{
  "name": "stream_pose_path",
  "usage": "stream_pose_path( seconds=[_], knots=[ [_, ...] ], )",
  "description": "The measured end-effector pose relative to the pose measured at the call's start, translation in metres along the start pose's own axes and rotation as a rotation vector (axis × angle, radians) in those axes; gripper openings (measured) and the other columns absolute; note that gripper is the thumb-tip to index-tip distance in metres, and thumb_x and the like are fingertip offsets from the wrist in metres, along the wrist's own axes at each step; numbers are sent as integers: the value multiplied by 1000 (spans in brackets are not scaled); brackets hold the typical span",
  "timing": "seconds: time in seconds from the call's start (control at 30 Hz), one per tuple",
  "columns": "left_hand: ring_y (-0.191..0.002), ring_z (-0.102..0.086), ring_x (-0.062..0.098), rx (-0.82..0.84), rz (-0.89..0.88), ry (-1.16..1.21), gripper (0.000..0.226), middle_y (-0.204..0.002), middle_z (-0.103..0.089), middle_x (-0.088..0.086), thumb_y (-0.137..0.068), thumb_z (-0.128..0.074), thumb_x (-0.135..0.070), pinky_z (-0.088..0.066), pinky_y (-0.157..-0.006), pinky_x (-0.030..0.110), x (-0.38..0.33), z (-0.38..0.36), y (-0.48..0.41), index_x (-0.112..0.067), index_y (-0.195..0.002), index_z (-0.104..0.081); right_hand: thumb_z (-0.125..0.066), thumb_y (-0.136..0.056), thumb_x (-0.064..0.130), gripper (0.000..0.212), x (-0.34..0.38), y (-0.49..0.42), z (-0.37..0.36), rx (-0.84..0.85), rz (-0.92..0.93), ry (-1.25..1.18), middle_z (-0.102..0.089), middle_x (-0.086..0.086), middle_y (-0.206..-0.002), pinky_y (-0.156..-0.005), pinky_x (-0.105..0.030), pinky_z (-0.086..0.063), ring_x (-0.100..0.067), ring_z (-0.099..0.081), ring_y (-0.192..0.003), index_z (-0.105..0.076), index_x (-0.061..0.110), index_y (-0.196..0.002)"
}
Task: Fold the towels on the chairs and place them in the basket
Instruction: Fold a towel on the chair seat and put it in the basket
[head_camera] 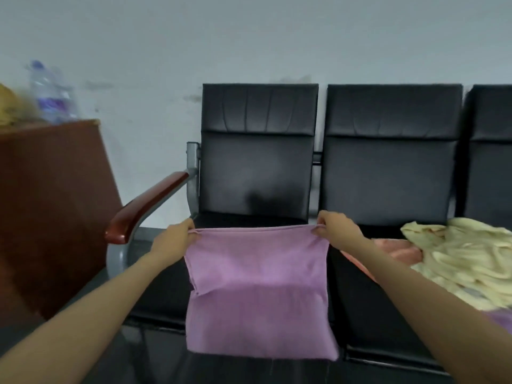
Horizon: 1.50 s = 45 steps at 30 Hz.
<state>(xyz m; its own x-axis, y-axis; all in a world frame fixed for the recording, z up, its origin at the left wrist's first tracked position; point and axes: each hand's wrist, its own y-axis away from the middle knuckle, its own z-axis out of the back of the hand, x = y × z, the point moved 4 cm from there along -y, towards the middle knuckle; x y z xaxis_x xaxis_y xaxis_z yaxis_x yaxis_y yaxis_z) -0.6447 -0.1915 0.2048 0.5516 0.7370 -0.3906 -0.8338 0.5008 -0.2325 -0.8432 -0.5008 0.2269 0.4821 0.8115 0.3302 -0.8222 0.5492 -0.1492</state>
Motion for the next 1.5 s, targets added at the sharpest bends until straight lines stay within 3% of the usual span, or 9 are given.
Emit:
stream_pose_path(
  seconds=[0.23,0.33,0.43,0.63,0.77,0.97,1.1,1.33,1.5],
  knots=[
    [-79,-62,28,-378,35,479,20,-98,-63,14,-100,-43,-20,-50,-73,34,-60,116,51,-7,-110,-54,-37,-96,9,7,48,79,124,-383,119,-452,-60,-9,-71,-51,-37,-56,-21,-64,-47,-39,13,-91],
    [-51,-59,6,-529,-21,720,8,-81,-60,9,-98,-48,-16,-48,-55,16,-78,157,73,-10,-97,-53,-43,-98,9,9,65,110,164,-436,177,-685,-60,-12,-66,-47,-30,-55,-16,-61,-41,-40,11,-89],
    [-50,-63,15,-462,-43,985,8,-73,-62,10,-93,-57,-14,-54,-63,30,-73,174,82,-15,-86,-57,-52,-96,11,9,69,124,184,-407,183,-769,-64,-17,-72,-51,-34,-58,-25,-66,-50,-46,5,-93],
    [-54,-67,15,-219,12,914,8,-78,-64,17,-95,-53,-6,-56,-55,22,-59,156,72,-7,-88,-57,-51,-94,4,9,56,103,164,-208,59,-823,-62,-17,-71,-51,-28,-58,-20,-67,-51,-55,3,-86],
    [-81,-64,25,-157,112,744,13,-97,-63,16,-96,-48,-9,-51,-76,36,-46,123,49,-11,-84,-53,-48,-92,0,17,41,70,115,-100,-85,-879,-59,-15,-81,-65,-27,-55,-21,-62,-68,-53,7,-78],
    [-87,-52,22,-436,-7,679,17,-99,-57,5,-100,-37,-19,-41,-73,32,-66,135,21,-10,-105,-52,-41,-98,13,19,49,48,120,-430,-27,-743,-57,-1,-97,-62,-26,-38,-17,-51,-84,-59,13,-104],
    [-88,-53,25,-538,-22,760,19,-99,-57,6,-101,-33,-19,-46,-76,39,-62,131,18,-13,-105,-50,-39,-101,17,21,61,50,120,-516,122,-791,-58,4,-101,-77,-24,-38,-13,-54,-90,-59,18,-108],
    [-106,-55,39,-151,235,279,26,-116,-60,23,-96,-40,-15,-45,-90,40,8,29,38,-8,-113,-59,-41,-98,13,28,32,52,42,-111,-44,-403,-62,-15,-107,-70,-26,-38,-27,-55,-90,-62,3,-115],
    [-111,-55,39,162,353,108,31,-122,-59,23,-91,-37,-12,-43,-99,45,40,-31,59,-3,-108,-62,-48,-91,16,17,11,72,-18,305,-111,-246,-47,-6,-71,-50,-24,-32,-19,-41,-61,-59,6,-81]
  ],
)
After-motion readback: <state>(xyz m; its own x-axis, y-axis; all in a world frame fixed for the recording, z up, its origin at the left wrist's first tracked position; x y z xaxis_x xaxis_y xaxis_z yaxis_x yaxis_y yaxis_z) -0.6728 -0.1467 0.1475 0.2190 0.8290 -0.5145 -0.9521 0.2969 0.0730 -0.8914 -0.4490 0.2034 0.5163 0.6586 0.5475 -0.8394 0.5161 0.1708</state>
